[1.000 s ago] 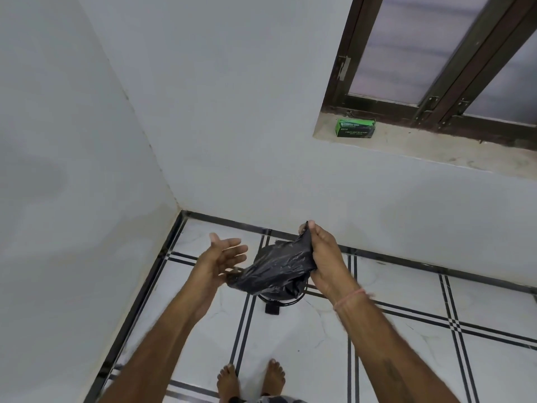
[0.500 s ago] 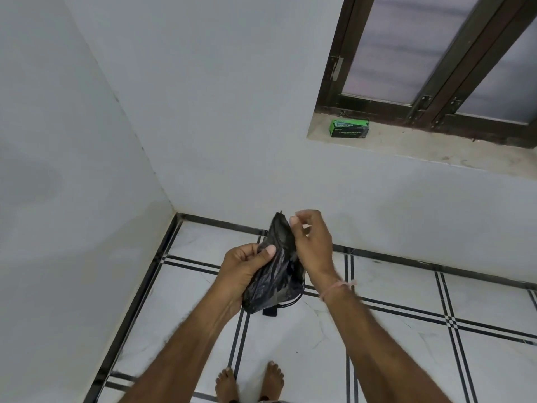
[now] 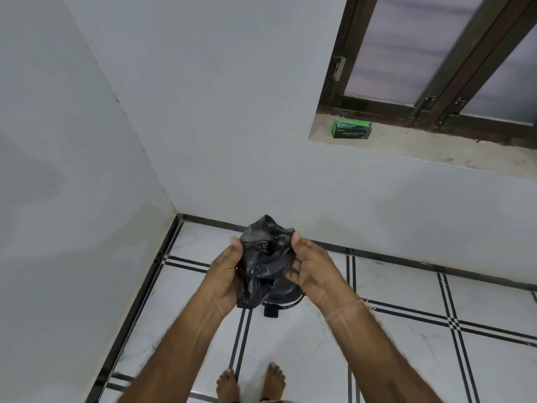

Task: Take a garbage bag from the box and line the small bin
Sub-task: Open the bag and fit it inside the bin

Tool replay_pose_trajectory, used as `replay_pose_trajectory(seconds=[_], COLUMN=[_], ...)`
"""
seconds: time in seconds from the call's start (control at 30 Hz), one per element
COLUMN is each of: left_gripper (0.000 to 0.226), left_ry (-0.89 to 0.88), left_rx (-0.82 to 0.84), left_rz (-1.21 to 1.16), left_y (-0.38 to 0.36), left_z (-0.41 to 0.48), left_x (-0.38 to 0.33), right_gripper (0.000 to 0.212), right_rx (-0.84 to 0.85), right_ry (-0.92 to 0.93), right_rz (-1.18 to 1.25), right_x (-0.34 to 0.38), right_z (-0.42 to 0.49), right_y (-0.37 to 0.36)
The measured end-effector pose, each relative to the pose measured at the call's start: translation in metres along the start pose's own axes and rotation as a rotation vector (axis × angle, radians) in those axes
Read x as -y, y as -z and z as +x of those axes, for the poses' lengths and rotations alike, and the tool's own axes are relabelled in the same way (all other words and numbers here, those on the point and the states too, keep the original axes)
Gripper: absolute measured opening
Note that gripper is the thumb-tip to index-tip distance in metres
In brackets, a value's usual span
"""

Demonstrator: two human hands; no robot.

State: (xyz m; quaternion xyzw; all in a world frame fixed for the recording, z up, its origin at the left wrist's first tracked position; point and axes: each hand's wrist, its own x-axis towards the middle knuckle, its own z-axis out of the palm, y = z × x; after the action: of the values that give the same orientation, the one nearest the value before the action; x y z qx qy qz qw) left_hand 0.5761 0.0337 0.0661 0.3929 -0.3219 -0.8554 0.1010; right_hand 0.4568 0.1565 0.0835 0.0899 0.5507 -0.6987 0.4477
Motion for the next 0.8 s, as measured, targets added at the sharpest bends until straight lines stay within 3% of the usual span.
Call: replay_pose_trajectory(seconds=[0.33, 0.47, 0.57, 0.63, 0.7, 0.8], left_gripper=[0.069, 0.058, 0.054, 0.046, 0.040, 0.036], left_ry=[0.160, 0.174, 0.134, 0.094, 0.063, 0.028], left_rx=[-0.193, -0.225, -0.251, -0.281, -0.260, -0.207], left_rz=[-0.023, -0.023, -0.012, -0.072, -0.178, -0.107], left_y=[0.031, 0.043, 0.052, 0.055, 0.058, 0.069], left_z=[0.009, 0.010, 0.012, 0.015, 0.019, 0.024], left_x=[-0.011, -0.012, -0.019, -0.028, -0.038, -0.043], right_gripper=[0.027, 0.023, 0.030, 0.042, 0.039, 0.026], right_rx=[-0.147, -0.143, 0.016, 0.216, 0.418, 0.536], right_ry=[-0.214, -0.200, -0.070, 0.055, 0.052, -0.030], right_rz=[0.298, 0.228, -0.012, -0.393, -0.676, -0.627], right_x=[0.002, 0.004, 0.003, 0.003, 0.002, 0.004], right_z=[0.033, 0.040, 0.038, 0.030, 0.027, 0.031], right_y=[0.024, 0.034, 0.047, 0.054, 0.062, 0.068])
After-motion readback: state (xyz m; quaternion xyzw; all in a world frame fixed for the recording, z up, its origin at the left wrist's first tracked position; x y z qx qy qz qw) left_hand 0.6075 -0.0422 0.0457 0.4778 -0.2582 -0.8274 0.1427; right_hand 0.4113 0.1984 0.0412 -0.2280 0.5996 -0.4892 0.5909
